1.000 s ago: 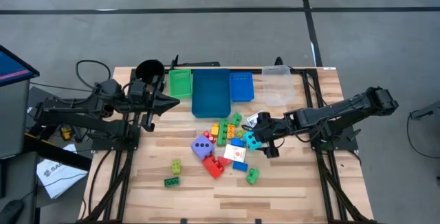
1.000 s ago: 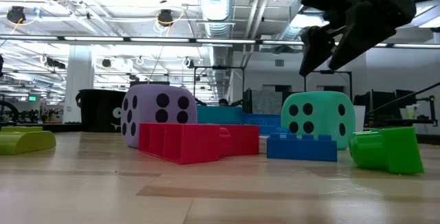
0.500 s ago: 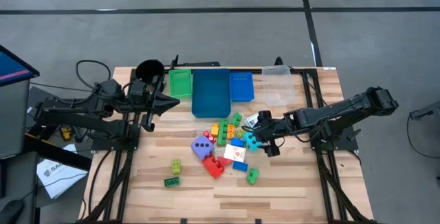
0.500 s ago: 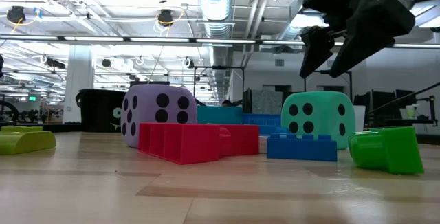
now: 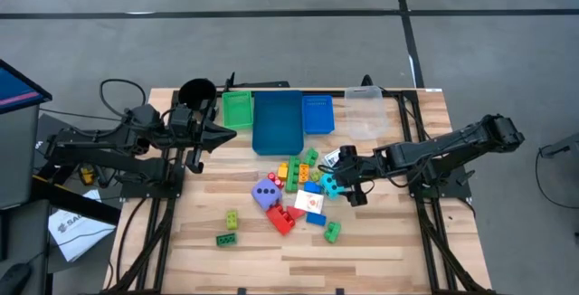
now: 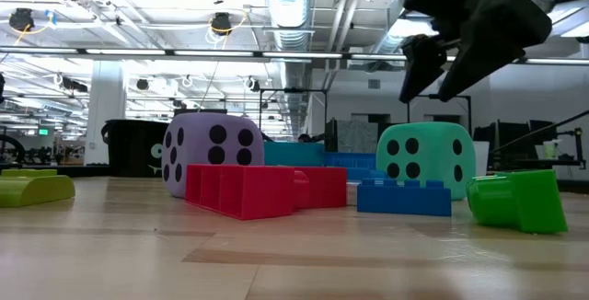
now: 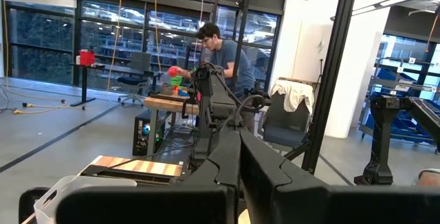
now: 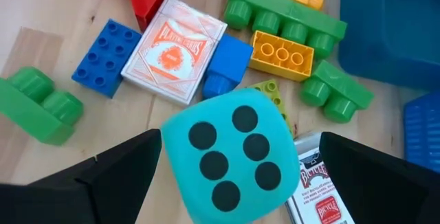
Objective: Pick & Place Toys
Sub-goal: Put the large green game piece into the transparent bin
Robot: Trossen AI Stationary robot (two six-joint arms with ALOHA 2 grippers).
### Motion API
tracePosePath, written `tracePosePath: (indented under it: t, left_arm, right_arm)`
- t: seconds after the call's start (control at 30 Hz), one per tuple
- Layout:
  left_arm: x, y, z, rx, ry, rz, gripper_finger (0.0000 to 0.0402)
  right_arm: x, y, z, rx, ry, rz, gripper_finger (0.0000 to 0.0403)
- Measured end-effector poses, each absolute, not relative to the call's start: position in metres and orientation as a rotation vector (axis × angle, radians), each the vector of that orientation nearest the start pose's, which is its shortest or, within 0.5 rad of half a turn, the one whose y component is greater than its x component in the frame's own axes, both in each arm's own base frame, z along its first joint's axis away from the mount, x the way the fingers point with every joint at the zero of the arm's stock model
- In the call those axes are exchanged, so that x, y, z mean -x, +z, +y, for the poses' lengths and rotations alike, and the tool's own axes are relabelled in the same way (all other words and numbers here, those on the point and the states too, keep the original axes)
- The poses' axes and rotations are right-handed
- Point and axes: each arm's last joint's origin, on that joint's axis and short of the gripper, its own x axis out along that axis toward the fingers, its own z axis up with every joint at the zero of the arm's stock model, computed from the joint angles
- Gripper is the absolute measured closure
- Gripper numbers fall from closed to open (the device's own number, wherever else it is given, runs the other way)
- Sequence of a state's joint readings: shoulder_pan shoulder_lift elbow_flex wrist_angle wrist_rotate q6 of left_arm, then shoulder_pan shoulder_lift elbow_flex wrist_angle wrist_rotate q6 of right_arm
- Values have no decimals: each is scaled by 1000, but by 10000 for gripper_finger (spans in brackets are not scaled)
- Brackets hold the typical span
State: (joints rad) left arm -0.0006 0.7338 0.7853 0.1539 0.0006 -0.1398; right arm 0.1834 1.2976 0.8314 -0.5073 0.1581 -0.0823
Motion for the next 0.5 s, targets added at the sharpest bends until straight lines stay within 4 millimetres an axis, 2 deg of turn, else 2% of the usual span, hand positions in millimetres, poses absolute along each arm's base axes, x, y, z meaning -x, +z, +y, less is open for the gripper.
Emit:
tracePosePath:
  t: [0.33, 0.5]
  left_arm:
    - [-160, 373, 0, 139, -16, -205, 400]
    - [-160, 373, 0, 139, -16, -205, 400]
  right_arm:
    - [-247, 220, 38, 233, 44, 961, 9]
    - [-258, 205, 41, 264, 68, 994, 11]
